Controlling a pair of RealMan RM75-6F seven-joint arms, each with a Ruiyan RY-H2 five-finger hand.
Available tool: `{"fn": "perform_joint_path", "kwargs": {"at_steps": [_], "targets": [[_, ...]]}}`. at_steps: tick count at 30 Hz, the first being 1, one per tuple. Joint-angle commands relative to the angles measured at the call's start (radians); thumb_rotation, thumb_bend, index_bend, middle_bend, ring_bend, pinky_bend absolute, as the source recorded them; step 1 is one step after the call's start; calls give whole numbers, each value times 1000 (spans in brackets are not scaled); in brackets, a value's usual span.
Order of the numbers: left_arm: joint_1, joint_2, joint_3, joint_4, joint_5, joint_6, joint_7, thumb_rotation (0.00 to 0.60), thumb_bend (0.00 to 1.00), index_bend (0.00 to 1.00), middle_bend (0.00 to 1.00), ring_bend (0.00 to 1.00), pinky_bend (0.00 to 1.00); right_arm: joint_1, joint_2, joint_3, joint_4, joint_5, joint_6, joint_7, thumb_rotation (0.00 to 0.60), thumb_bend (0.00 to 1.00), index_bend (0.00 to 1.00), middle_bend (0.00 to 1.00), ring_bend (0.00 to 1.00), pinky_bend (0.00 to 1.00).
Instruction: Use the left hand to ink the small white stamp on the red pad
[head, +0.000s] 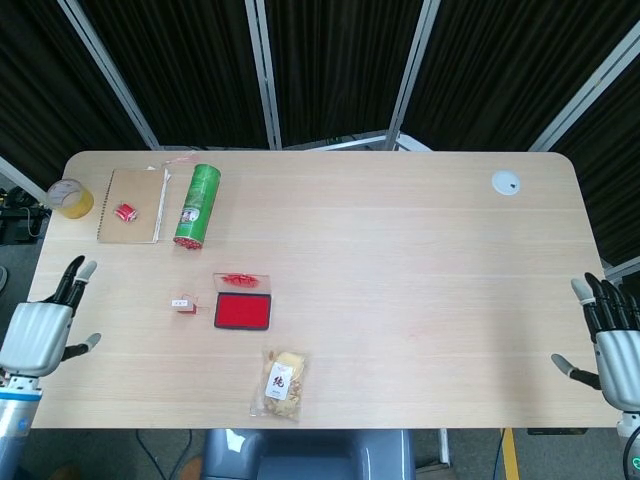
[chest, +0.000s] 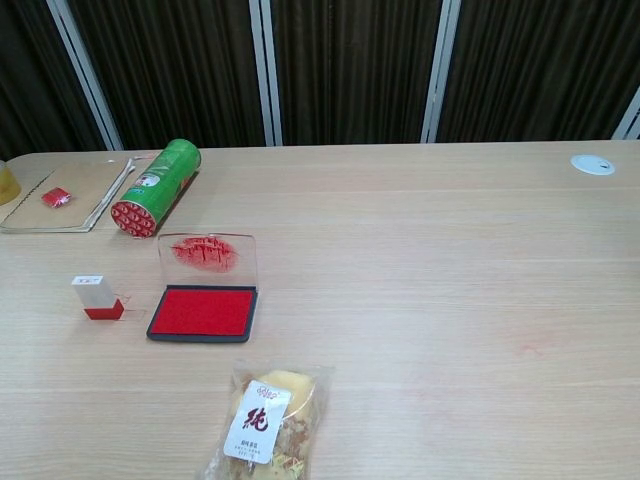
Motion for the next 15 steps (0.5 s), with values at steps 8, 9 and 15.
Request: {"fn": "perform_joint_path", "kwargs": {"at_steps": [8,9,15], "targets": [[-178,-172,-73,159,-225,-286,1,600,60,87,0,731,911,9,-11,9,28,53,-40,-2,600,0,0,0,0,0],[-188,-189,-74,185,-230,-299,-6,600,89,129,0,769,916,9,-12,10,30,57,-41,-1,600,0,0,0,0,0],[-223,-281,-66,322,-208,-325,-58,600,174,241,45,829,928,7,-11,13,38,74,-45,7,600,0,0,0,0,0]]}}
